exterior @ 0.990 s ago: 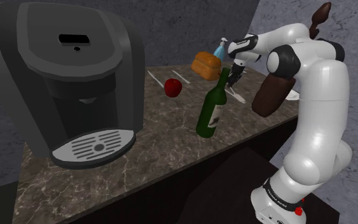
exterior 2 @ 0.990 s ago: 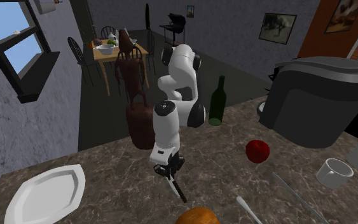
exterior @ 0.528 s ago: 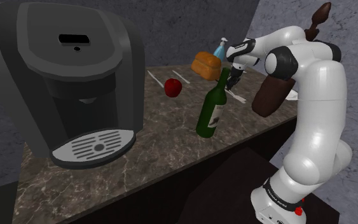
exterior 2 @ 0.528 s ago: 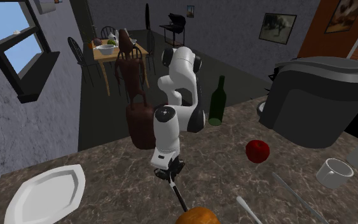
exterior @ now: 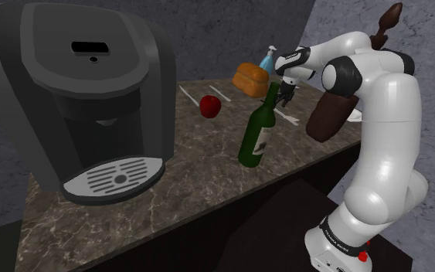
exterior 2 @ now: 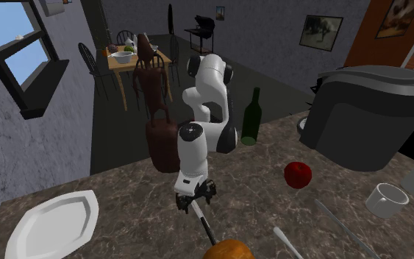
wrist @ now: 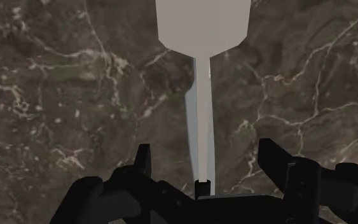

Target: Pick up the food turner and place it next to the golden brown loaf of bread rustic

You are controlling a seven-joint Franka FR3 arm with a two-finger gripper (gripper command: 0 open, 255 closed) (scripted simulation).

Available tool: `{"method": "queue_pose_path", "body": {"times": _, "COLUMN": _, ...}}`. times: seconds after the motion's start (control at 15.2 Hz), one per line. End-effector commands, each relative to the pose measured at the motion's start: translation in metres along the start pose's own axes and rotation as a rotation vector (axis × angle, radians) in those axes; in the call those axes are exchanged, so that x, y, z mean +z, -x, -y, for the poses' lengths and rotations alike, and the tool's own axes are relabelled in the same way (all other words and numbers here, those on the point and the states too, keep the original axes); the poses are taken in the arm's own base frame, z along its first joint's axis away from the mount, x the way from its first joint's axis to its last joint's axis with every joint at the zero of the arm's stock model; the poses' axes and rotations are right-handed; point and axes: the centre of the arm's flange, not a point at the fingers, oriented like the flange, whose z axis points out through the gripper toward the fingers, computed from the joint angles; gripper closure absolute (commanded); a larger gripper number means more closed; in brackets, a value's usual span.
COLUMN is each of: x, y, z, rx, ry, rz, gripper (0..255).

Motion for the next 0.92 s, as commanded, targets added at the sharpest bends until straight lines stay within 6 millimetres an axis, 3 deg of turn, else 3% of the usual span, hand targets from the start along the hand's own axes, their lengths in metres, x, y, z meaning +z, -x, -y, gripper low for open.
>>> {"method": "queue_pose_path", "body": {"times": 0.0, "x": 0.0, "y": 0.0, "z": 0.0, "rx": 0.0, "ry": 0.0, "rz": 0.0, "gripper": 0}}
{"method": "queue_pose_path", "body": {"times": 0.07, "x": 0.0, "y": 0.0, "z": 0.0, "rx": 0.0, "ry": 0.0, "rz": 0.0, "gripper": 0}}
{"method": "queue_pose_path", "body": {"times": 0.33, "x": -0.05, "y": 0.0, "z": 0.0, "rx": 0.0, "ry": 0.0, "rz": 0.0, "gripper": 0}}
{"method": "queue_pose_path", "body": {"times": 0.86, "x": -0.05, "y": 0.0, "z": 0.0, "rx": 0.0, "ry": 0.0, "rz": 0.0, "gripper": 0}}
